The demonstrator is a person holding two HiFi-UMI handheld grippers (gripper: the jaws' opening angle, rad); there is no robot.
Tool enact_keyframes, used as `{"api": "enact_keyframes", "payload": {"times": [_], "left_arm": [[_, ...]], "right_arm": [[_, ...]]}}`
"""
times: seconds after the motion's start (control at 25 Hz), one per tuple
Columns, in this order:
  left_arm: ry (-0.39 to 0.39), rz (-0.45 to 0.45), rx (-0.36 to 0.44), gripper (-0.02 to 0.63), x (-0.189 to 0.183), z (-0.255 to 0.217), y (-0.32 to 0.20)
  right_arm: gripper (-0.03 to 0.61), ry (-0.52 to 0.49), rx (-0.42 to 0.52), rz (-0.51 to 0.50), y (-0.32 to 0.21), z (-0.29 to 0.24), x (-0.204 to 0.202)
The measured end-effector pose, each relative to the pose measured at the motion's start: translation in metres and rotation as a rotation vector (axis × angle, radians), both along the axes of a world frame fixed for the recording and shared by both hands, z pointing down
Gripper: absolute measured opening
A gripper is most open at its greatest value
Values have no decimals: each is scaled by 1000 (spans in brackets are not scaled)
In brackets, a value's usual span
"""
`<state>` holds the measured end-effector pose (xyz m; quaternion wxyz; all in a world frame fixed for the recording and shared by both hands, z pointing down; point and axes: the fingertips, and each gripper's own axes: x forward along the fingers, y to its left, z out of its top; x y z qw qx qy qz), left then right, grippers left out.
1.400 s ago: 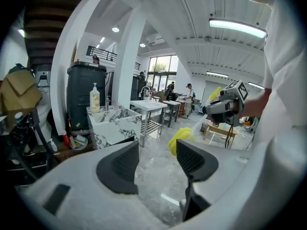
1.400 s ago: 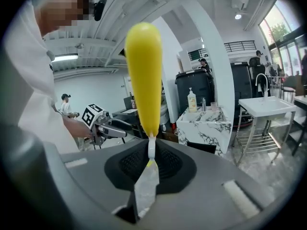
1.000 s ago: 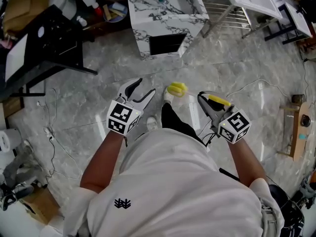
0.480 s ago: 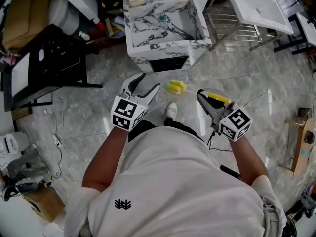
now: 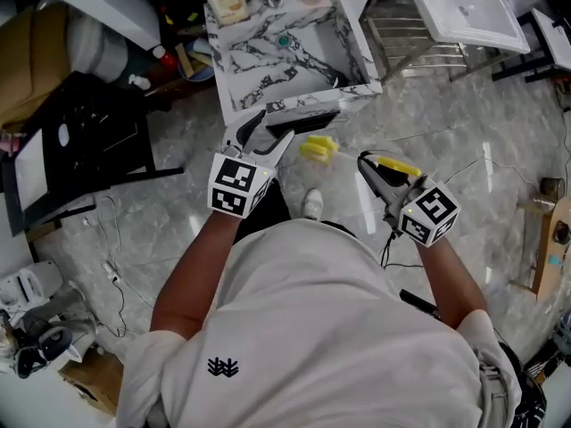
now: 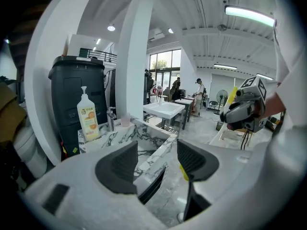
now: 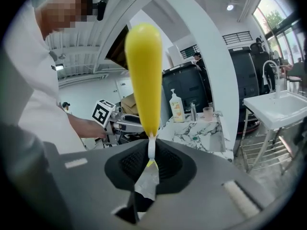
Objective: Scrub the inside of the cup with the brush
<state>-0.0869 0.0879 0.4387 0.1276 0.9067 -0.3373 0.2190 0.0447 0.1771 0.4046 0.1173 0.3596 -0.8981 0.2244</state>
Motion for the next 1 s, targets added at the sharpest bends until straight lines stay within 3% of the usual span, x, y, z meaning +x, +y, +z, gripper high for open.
{"api": "enact_keyframes", "payload": {"times": [0.36,0.6,1.0], "left_arm": [[22,98,24,273,-4,5,-105],[50,175,24,295,12,18,-148],[48,147,-18,338,69,63,-209]], "right_arm": [[44,53,-4,145,-67,-17,-25],[44,99,-13,211,-90,-19,-42],[44,118,-41,234,-123,-15,-13]]}}
